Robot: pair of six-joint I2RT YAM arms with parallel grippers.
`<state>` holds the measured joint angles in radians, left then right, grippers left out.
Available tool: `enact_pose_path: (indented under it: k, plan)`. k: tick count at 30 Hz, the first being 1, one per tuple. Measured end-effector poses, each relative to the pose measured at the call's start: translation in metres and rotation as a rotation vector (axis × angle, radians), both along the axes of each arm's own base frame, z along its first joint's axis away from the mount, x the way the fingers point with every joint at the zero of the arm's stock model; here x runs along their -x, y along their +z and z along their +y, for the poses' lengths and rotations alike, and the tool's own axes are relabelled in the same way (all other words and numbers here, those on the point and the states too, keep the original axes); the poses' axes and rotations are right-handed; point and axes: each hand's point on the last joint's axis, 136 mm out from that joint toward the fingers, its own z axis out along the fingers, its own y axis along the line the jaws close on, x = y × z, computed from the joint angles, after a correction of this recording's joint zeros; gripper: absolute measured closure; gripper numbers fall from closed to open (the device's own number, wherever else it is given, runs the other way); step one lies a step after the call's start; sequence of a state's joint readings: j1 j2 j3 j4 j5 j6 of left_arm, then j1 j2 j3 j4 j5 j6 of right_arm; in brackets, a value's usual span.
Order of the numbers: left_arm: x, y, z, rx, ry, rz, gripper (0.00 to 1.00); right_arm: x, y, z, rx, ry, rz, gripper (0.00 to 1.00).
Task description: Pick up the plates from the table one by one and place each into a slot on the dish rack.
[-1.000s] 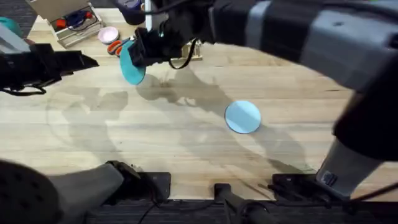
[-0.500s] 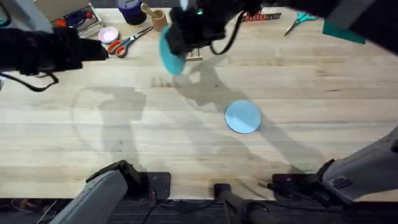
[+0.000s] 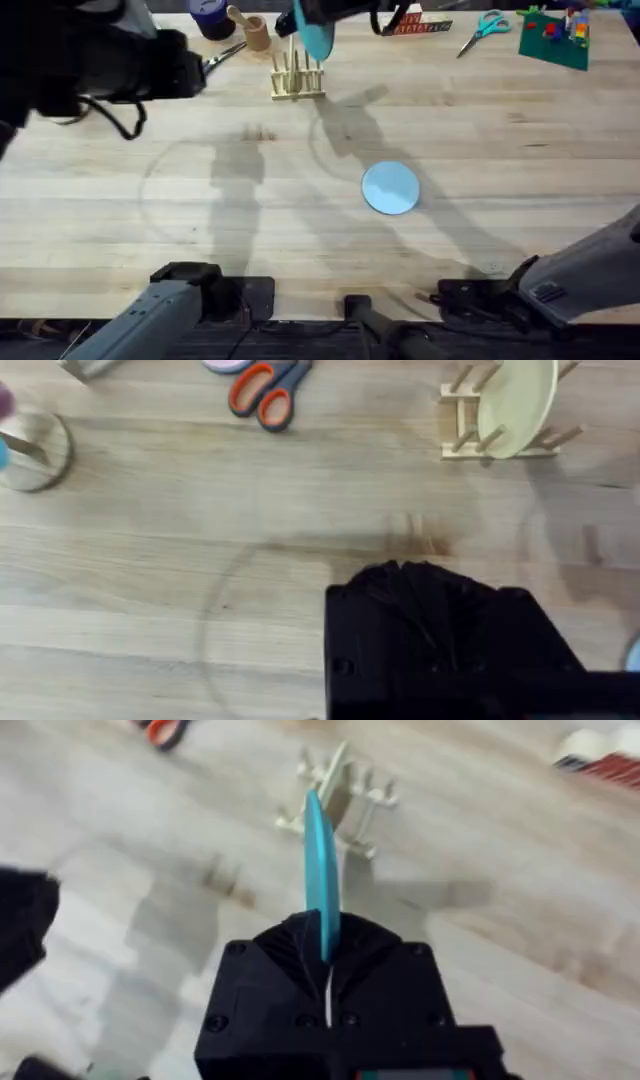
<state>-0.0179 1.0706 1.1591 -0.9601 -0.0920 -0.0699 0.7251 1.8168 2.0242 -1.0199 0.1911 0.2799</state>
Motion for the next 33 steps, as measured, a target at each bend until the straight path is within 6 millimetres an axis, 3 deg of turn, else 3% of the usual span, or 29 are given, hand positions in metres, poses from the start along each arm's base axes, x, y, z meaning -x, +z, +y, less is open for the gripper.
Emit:
enact_pose_path:
  k: [9,15,18,19,33]
  plan:
    - [-0.002,0.012,-0.027,-0.159,-0.005,-0.065,0.952,-0.017,0.032,-0.019,0.028,-0.108,-0.121,0.971]
    - [-0.004,0.016,-0.032,-0.182,-0.006,-0.089,0.521,-0.024,0.047,-0.020,-0.012,-0.162,-0.154,0.971]
    - [-0.004,0.017,-0.030,-0.187,0.004,-0.092,0.073,-0.028,0.042,-0.018,-0.017,-0.183,-0.142,0.971]
    - [-0.004,0.017,-0.030,-0.184,0.007,-0.093,0.024,-0.029,0.038,-0.017,-0.017,-0.189,-0.135,0.971]
    - [-0.005,0.018,-0.030,-0.181,0.009,-0.096,0.007,-0.036,0.010,-0.007,-0.014,-0.233,-0.076,0.971]
